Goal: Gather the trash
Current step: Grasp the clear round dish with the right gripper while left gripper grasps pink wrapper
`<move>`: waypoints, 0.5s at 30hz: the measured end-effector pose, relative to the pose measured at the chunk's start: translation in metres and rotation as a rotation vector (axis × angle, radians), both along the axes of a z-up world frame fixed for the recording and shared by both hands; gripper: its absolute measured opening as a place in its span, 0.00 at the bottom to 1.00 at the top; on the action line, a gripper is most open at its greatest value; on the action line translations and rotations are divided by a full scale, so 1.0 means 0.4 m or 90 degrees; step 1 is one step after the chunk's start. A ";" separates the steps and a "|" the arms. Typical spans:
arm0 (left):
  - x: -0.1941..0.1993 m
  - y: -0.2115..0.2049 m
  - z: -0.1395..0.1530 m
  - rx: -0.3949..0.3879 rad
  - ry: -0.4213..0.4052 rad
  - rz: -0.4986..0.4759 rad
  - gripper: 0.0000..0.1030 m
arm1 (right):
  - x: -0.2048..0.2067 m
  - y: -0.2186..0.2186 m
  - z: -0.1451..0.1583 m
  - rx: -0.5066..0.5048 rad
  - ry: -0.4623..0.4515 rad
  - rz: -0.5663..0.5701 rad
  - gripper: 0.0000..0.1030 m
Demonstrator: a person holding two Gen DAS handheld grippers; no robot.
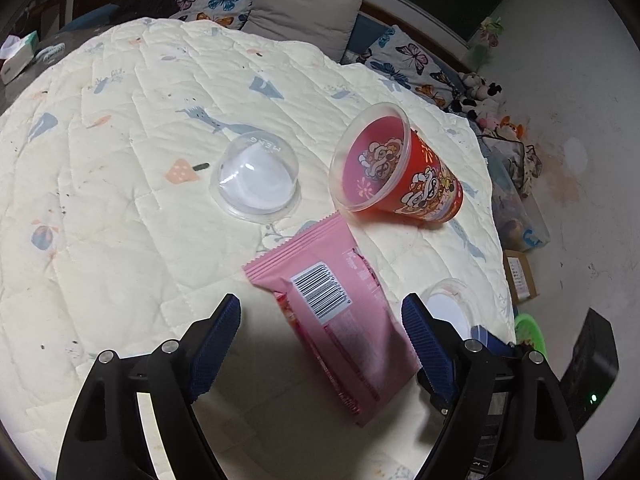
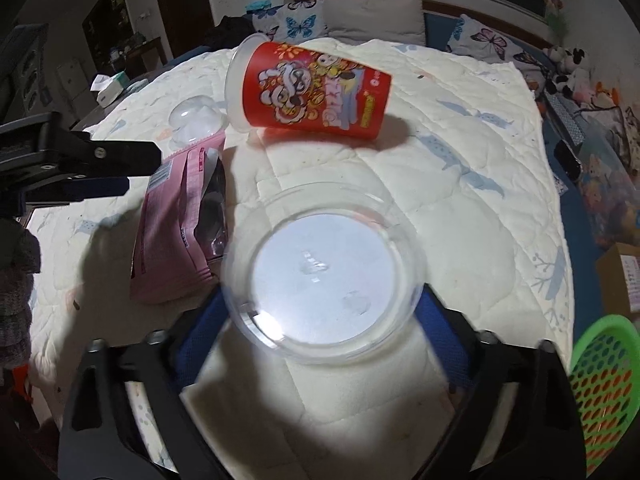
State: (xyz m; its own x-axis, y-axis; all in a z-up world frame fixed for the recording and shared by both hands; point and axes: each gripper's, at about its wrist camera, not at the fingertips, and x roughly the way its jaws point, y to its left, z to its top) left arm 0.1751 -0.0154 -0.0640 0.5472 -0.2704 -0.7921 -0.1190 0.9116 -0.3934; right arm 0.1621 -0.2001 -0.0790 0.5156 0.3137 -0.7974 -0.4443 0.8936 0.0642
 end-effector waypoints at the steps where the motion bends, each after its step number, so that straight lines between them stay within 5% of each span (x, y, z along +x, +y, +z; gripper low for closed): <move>1: 0.004 -0.004 -0.002 0.001 0.002 0.002 0.79 | 0.000 -0.008 0.003 0.011 0.004 -0.004 0.85; 15: 0.050 -0.085 -0.044 0.057 0.037 0.039 0.79 | -0.087 -0.121 0.059 0.055 -0.020 -0.070 0.85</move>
